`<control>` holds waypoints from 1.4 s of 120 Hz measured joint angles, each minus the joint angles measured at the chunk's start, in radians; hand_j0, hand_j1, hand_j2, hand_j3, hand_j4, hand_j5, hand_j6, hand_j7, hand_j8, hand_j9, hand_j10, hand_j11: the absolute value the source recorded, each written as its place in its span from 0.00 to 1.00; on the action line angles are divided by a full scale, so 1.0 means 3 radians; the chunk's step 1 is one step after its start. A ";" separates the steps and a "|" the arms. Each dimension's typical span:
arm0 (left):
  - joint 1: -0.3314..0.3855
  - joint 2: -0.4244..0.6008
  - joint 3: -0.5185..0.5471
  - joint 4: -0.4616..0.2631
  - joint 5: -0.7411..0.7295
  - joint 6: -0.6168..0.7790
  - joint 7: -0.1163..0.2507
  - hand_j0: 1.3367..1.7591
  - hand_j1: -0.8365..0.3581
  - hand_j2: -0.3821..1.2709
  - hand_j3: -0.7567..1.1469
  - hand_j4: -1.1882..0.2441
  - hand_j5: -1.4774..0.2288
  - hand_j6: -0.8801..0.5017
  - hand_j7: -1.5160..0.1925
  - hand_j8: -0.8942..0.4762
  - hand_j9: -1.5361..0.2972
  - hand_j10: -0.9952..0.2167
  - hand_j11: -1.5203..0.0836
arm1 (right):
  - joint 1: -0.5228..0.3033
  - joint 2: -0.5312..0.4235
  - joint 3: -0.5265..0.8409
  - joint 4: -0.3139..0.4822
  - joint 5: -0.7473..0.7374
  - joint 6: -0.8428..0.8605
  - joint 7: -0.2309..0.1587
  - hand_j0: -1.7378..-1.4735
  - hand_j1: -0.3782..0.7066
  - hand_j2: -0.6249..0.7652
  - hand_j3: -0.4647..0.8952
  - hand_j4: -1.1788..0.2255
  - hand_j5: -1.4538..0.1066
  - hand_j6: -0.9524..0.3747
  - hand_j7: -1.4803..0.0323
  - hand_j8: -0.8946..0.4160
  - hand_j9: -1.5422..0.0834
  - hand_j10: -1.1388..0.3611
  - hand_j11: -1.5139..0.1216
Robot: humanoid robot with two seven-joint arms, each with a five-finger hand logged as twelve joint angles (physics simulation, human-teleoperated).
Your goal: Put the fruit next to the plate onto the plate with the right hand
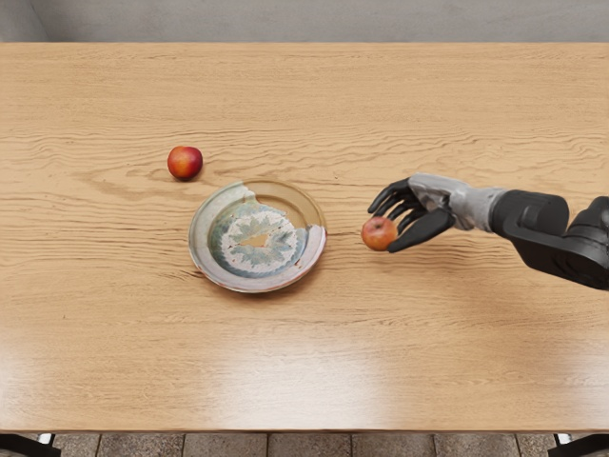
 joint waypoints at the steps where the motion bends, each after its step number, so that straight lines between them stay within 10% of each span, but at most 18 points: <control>1: 0.0000 0.0000 0.0000 0.0000 0.0000 0.0000 0.0000 0.76 0.98 0.23 0.40 0.82 0.86 0.63 0.88 0.64 0.83 0.81 0.94 | 0.0000 0.0009 0.0000 -0.0001 0.0001 0.0000 0.0000 0.30 0.60 0.53 0.34 0.43 0.43 0.36 0.47 0.32 0.47 0.37 0.45; 138: 0.0000 0.0000 0.0000 0.0000 0.0000 0.0000 0.0000 0.76 0.98 0.23 0.40 0.82 0.86 0.63 0.88 0.64 0.83 0.81 0.94 | 0.0280 0.1119 -0.0189 -0.0458 -0.0025 -0.0090 -0.0020 0.30 0.62 0.52 0.34 0.43 0.44 0.37 0.48 0.32 0.48 0.37 0.45; 168: 0.0000 0.0000 0.0000 0.0000 0.0000 0.0000 -0.0001 0.76 0.98 0.23 0.40 0.82 0.86 0.63 0.88 0.64 0.83 0.81 0.94 | 0.0279 0.1137 -0.0200 -0.0470 -0.0013 -0.0095 -0.0020 0.30 0.45 0.44 0.34 0.56 0.60 0.45 0.64 0.41 0.63 0.50 0.61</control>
